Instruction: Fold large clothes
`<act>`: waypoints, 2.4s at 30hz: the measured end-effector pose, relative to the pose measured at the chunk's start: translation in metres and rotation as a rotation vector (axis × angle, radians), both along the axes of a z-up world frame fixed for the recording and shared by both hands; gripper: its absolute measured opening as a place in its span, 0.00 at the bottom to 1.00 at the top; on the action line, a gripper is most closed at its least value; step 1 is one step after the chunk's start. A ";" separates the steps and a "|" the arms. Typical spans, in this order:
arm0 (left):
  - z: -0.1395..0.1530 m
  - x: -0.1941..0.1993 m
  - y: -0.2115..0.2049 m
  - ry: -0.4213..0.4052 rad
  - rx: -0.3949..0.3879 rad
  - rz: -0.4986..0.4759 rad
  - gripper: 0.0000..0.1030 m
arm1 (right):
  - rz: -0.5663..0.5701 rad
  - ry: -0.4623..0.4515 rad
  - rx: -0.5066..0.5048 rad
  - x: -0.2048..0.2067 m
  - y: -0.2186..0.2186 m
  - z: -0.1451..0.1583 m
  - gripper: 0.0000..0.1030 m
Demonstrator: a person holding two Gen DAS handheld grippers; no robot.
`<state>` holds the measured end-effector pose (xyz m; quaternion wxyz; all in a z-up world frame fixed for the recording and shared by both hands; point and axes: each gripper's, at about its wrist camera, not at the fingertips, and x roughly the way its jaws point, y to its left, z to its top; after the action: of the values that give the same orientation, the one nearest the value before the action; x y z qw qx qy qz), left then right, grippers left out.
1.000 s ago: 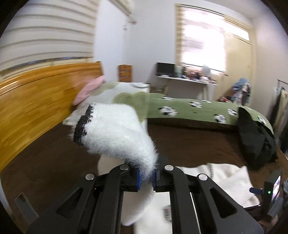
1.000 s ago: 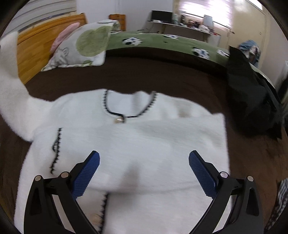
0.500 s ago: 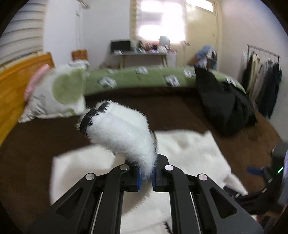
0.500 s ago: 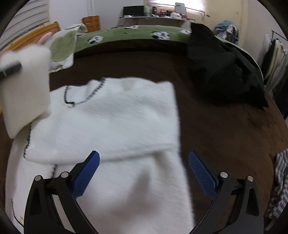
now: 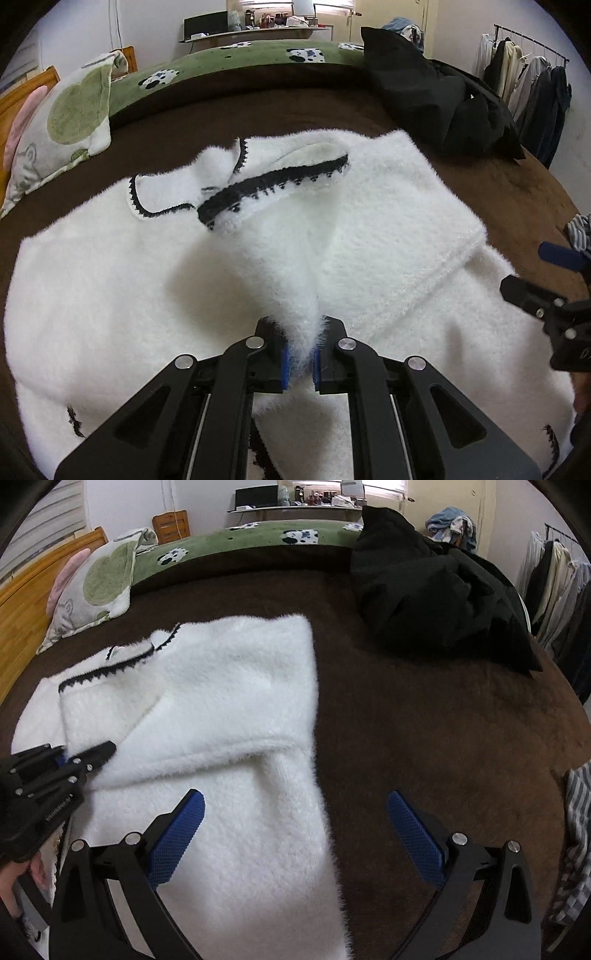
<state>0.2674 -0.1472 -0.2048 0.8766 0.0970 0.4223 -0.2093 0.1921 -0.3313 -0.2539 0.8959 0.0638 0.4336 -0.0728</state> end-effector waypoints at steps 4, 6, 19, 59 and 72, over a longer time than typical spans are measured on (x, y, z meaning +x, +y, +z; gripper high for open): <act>-0.004 0.002 -0.003 -0.003 0.006 0.000 0.11 | -0.005 0.003 0.007 -0.003 0.001 -0.003 0.95; -0.003 0.004 -0.005 0.007 0.002 -0.002 0.13 | 0.003 0.010 0.002 -0.002 0.003 -0.001 0.95; 0.046 -0.012 0.015 0.012 -0.057 0.002 0.94 | 0.020 -0.030 -0.009 -0.012 0.018 0.042 0.95; -0.027 0.076 0.169 0.093 -0.057 0.236 0.95 | 0.153 0.034 -0.014 0.090 0.130 -0.016 0.95; 0.049 0.018 0.191 0.071 -0.043 0.221 0.94 | 0.203 -0.076 -0.060 -0.005 0.116 0.078 0.95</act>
<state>0.2849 0.0434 -0.1563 0.8808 0.0236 0.4564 -0.1238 0.1869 -0.2154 -0.1763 0.9161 -0.0043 0.4009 0.0077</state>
